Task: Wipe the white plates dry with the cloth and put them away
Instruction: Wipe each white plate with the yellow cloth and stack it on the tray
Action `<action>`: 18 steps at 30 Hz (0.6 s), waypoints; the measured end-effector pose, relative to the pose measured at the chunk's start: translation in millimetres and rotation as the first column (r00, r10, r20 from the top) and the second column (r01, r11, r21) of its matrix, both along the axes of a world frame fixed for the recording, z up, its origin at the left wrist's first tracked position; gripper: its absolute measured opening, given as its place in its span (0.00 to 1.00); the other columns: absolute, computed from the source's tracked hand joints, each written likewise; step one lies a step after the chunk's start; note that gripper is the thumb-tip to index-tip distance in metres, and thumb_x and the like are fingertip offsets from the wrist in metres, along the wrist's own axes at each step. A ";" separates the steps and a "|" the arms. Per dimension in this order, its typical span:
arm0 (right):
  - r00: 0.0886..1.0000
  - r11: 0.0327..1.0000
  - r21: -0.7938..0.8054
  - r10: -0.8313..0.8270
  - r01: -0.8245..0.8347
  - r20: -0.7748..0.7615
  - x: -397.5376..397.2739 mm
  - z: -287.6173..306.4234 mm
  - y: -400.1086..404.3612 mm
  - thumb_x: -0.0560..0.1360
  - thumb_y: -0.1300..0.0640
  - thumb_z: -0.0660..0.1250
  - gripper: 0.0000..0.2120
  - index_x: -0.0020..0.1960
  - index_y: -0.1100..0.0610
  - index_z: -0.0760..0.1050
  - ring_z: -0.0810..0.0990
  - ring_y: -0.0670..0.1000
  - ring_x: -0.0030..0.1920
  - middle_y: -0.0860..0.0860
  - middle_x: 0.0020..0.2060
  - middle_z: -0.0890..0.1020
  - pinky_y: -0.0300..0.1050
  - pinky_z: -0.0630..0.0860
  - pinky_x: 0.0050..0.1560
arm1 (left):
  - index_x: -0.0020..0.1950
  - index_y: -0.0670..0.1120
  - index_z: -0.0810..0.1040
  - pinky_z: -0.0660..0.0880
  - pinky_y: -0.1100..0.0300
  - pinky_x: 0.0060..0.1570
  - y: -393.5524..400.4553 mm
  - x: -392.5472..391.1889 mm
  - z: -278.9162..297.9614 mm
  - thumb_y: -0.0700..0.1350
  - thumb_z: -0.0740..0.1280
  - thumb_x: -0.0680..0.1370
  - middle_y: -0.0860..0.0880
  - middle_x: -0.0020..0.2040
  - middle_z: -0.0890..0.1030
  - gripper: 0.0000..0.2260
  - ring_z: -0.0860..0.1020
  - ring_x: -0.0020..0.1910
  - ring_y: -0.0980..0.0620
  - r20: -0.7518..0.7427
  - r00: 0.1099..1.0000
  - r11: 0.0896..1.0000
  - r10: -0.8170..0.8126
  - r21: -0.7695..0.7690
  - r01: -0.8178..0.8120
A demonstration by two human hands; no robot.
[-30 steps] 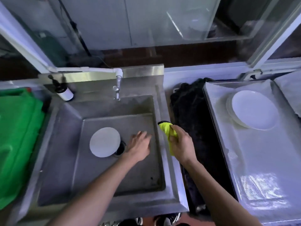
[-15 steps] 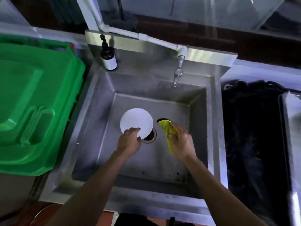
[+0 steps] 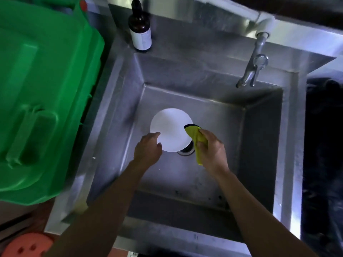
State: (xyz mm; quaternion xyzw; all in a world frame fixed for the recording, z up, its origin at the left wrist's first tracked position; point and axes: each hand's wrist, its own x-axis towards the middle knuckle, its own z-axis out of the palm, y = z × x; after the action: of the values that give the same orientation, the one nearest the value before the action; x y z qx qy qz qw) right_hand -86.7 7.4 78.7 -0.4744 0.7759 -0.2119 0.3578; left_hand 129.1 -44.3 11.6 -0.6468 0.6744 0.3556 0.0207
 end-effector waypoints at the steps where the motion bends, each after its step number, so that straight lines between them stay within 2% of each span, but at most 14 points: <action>1: 1.000 1.000 0.000 0.009 -0.009 -0.005 -0.7 -8.7 -5.2 0.78 0.60 0.60 0.20 0.68 0.50 0.74 0.81 0.58 0.52 0.50 0.57 0.82 0.55 0.81 0.52 | 0.77 0.47 0.69 0.71 0.46 0.70 -3.7 0.9 -6.0 0.46 0.64 0.83 0.46 0.74 0.74 0.22 0.71 0.72 0.43 -0.013 0.998 0.998 0.054 0.008 -0.054; 3: 0.999 0.999 0.006 0.041 -0.041 -0.004 -2.4 -25.7 -12.8 0.77 0.61 0.60 0.21 0.68 0.51 0.74 0.81 0.59 0.54 0.51 0.58 0.82 0.56 0.80 0.53 | 0.77 0.47 0.69 0.71 0.45 0.70 -6.4 3.9 -19.2 0.46 0.64 0.83 0.46 0.74 0.74 0.22 0.71 0.73 0.43 -0.029 0.989 0.989 0.148 0.027 -0.147; 8: 0.988 0.988 0.048 0.150 -0.148 -0.030 -10.7 -64.5 -31.0 0.76 0.63 0.62 0.22 0.70 0.53 0.74 0.77 0.62 0.60 0.52 0.64 0.79 0.58 0.77 0.59 | 0.77 0.48 0.69 0.72 0.46 0.68 -14.1 8.3 -54.6 0.46 0.64 0.82 0.46 0.74 0.74 0.22 0.73 0.71 0.42 -0.024 0.971 0.970 0.240 0.055 -0.238; 11: 0.985 0.985 0.039 0.170 -0.169 -0.029 -15.9 -79.7 -44.8 0.76 0.63 0.63 0.23 0.70 0.54 0.73 0.77 0.62 0.62 0.52 0.66 0.79 0.59 0.76 0.61 | 0.74 0.48 0.73 0.75 0.53 0.60 -20.8 4.0 -71.8 0.44 0.67 0.80 0.46 0.69 0.78 0.22 0.78 0.65 0.43 -0.060 0.923 0.924 0.380 0.074 -0.375; 13: 0.985 0.985 0.027 0.170 -0.169 -0.025 -17.8 -87.3 -52.6 0.76 0.62 0.63 0.23 0.70 0.54 0.74 0.77 0.61 0.63 0.52 0.65 0.79 0.58 0.76 0.62 | 0.74 0.48 0.74 0.73 0.54 0.62 -25.2 0.7 -80.3 0.44 0.69 0.78 0.46 0.67 0.80 0.23 0.78 0.65 0.43 -0.078 0.902 0.904 0.425 0.078 -0.420; 15: 0.986 0.985 0.018 0.169 -0.169 -0.009 -20.1 -94.7 -58.0 0.76 0.61 0.63 0.22 0.70 0.52 0.74 0.77 0.60 0.62 0.51 0.65 0.80 0.58 0.76 0.62 | 0.73 0.46 0.74 0.76 0.49 0.64 -29.0 -3.1 -86.9 0.42 0.70 0.77 0.45 0.67 0.80 0.23 0.79 0.63 0.44 -0.101 0.889 0.895 0.446 0.072 -0.441; 18: 0.989 0.992 0.019 0.125 -0.127 0.072 -22.6 -106.4 -63.9 0.78 0.58 0.64 0.19 0.68 0.46 0.76 0.81 0.59 0.54 0.50 0.57 0.82 0.58 0.80 0.55 | 0.61 0.44 0.80 0.80 0.51 0.54 -30.7 -7.3 -97.3 0.39 0.70 0.74 0.44 0.57 0.84 0.16 0.82 0.53 0.46 -0.135 0.855 0.865 0.501 0.048 -0.500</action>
State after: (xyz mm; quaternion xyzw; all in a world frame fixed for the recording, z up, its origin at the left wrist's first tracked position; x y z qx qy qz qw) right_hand -109.3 -56.5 -27.8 -0.5106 0.7335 -0.1963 0.4034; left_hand 121.8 -75.0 -85.7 -0.7725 0.4808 0.3979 -0.1172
